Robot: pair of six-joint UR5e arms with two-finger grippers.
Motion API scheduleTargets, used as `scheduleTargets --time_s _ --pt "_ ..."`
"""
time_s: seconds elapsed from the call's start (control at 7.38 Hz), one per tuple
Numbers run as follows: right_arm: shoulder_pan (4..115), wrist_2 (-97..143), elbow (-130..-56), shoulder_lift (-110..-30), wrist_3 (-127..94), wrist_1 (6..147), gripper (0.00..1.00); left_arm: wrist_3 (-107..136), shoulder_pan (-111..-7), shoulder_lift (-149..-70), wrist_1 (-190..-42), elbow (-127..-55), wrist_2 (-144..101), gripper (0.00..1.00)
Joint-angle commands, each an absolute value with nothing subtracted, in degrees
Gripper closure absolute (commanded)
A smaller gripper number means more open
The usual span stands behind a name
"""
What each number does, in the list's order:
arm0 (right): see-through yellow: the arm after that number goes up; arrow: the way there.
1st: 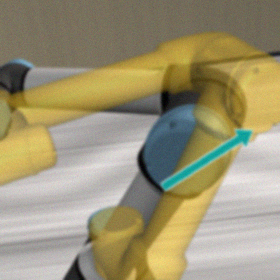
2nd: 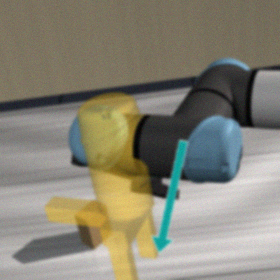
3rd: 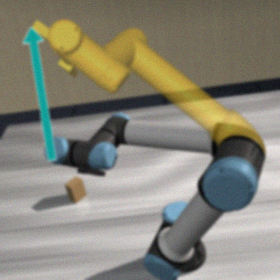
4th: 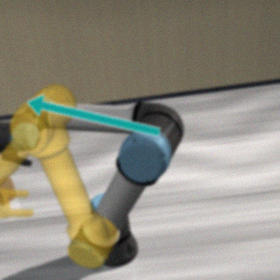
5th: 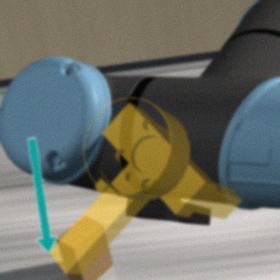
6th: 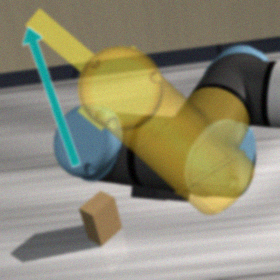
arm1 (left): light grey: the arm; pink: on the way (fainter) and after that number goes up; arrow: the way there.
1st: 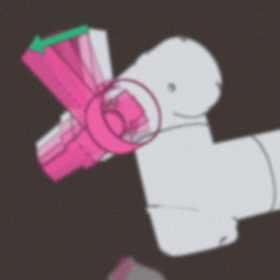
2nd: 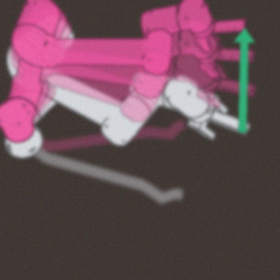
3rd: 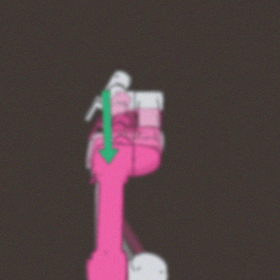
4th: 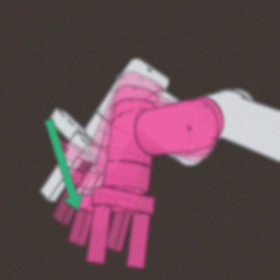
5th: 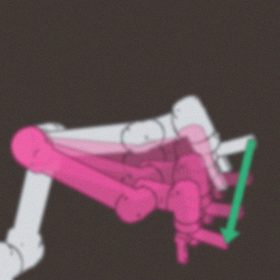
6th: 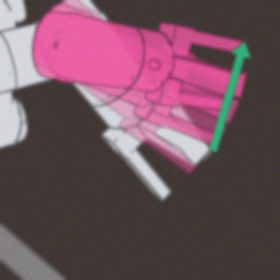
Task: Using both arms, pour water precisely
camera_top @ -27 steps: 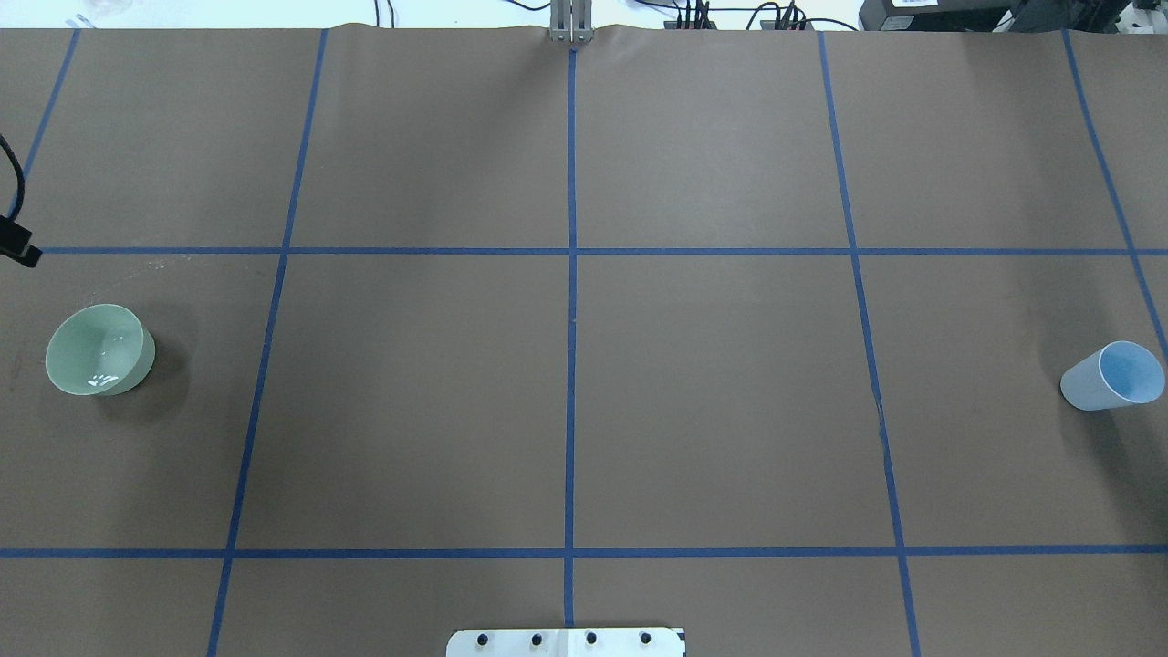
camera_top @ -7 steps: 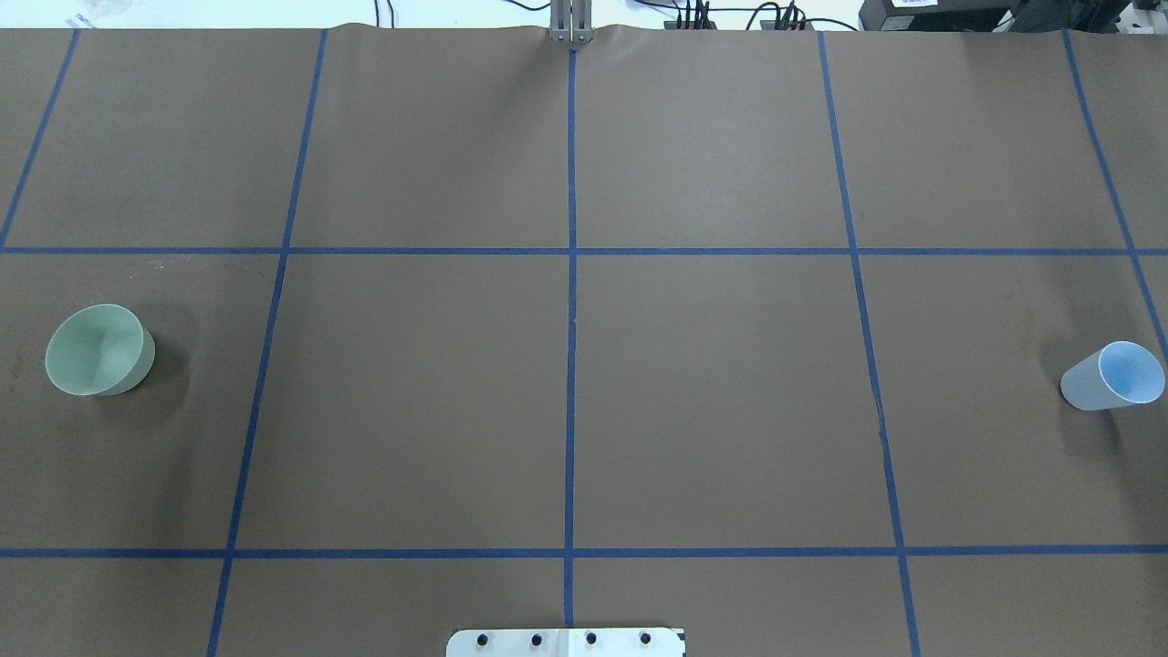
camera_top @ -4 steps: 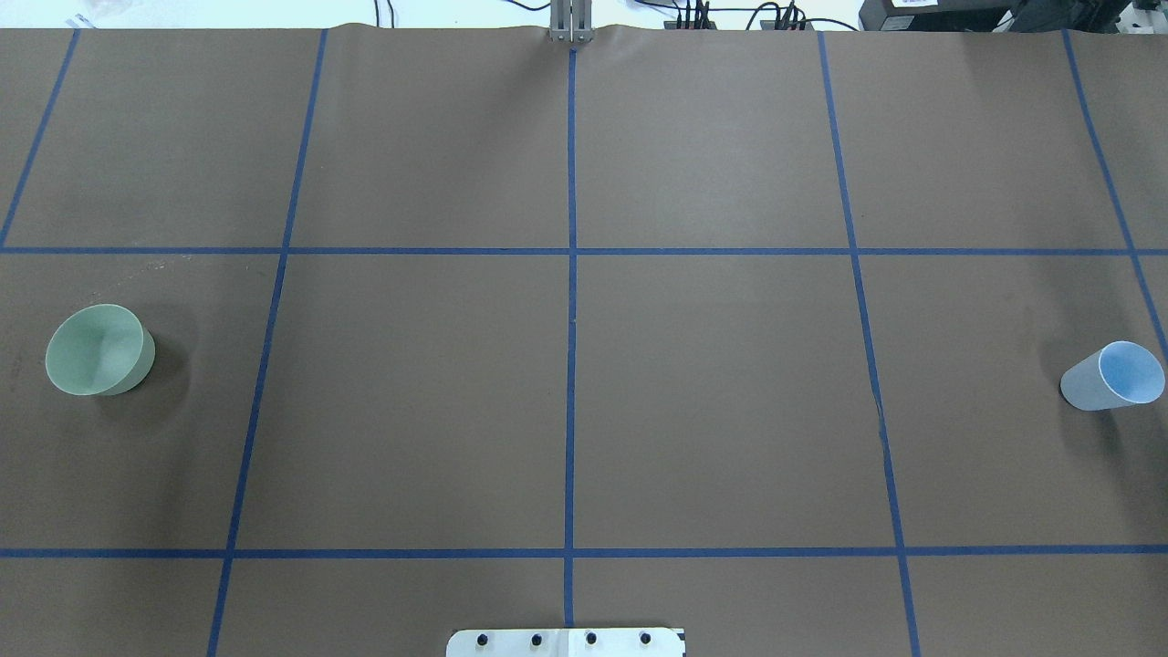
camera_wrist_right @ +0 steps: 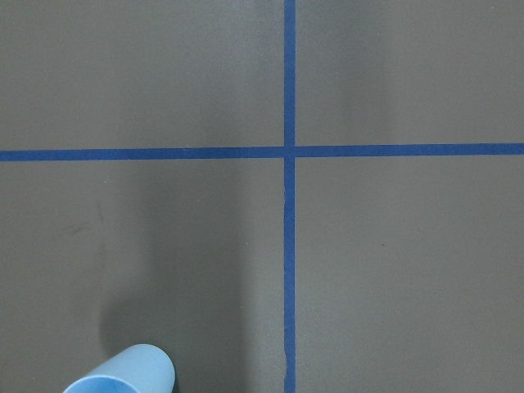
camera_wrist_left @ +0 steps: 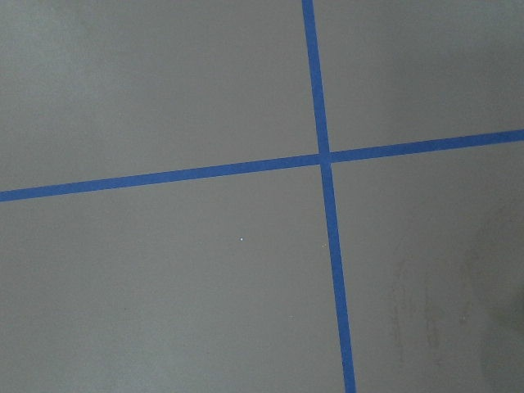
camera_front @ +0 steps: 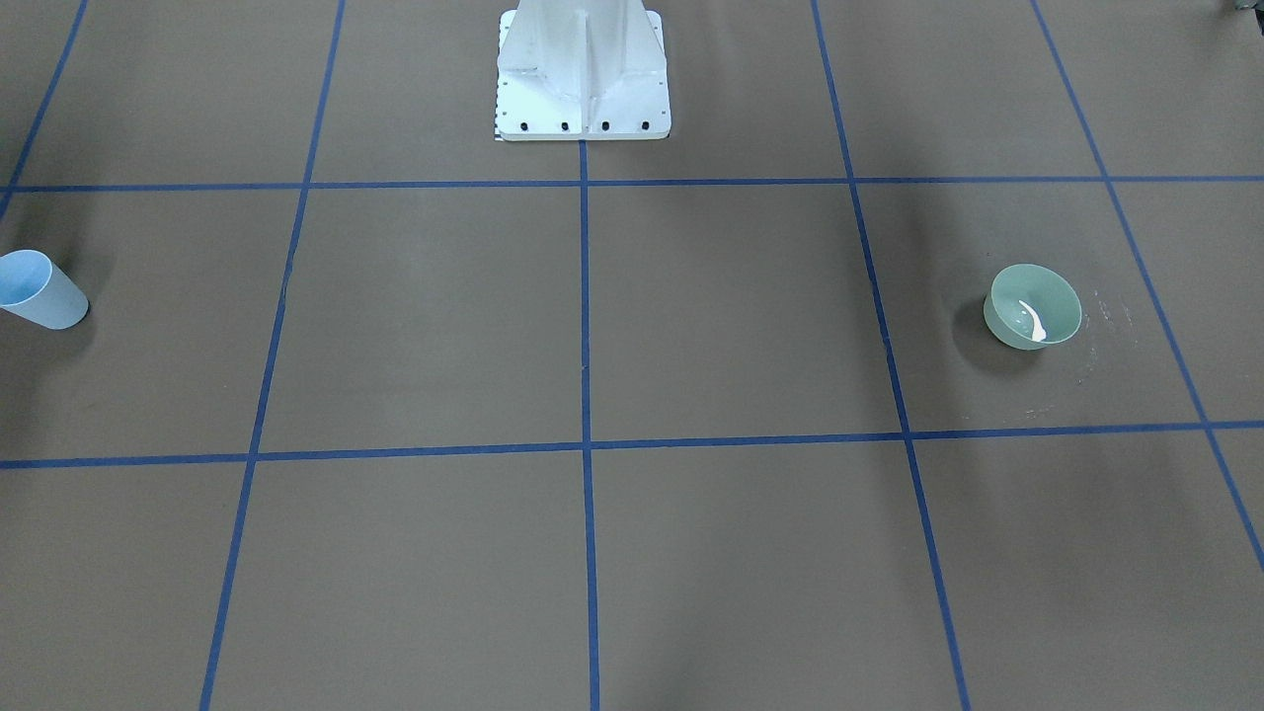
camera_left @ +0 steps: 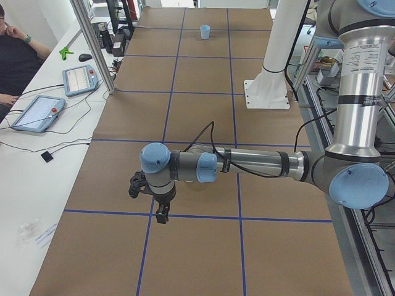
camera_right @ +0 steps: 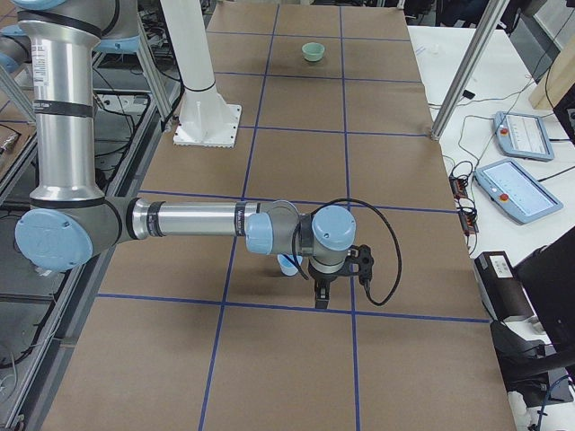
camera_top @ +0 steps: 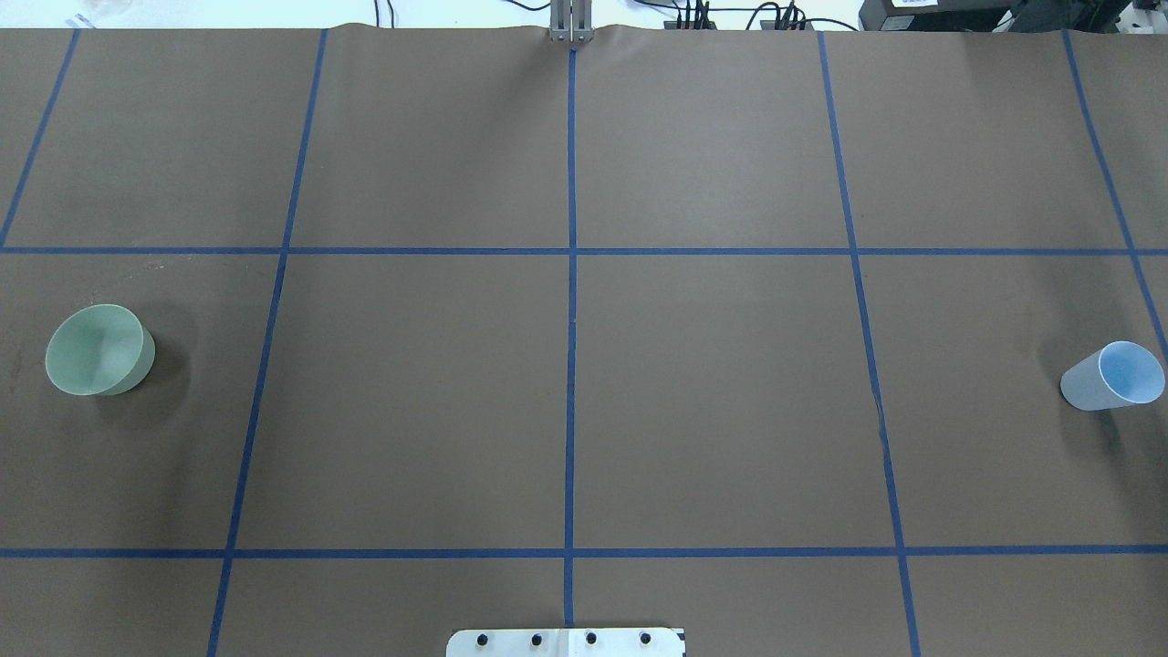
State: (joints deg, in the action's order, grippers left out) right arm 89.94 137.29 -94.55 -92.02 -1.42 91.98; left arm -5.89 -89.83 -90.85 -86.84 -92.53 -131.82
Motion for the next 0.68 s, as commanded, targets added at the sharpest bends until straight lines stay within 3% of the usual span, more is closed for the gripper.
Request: scheduleTargets --time_s 0.0,0.54 --pt "89.91 137.29 -94.57 -91.93 -1.41 91.93 0.01 -5.89 -89.74 -90.88 -86.40 -92.55 -131.75 0.00" --pt "89.91 137.37 -94.92 -91.67 -1.49 91.93 0.01 -5.89 -89.74 -90.97 -86.40 -92.46 -131.66 0.00"
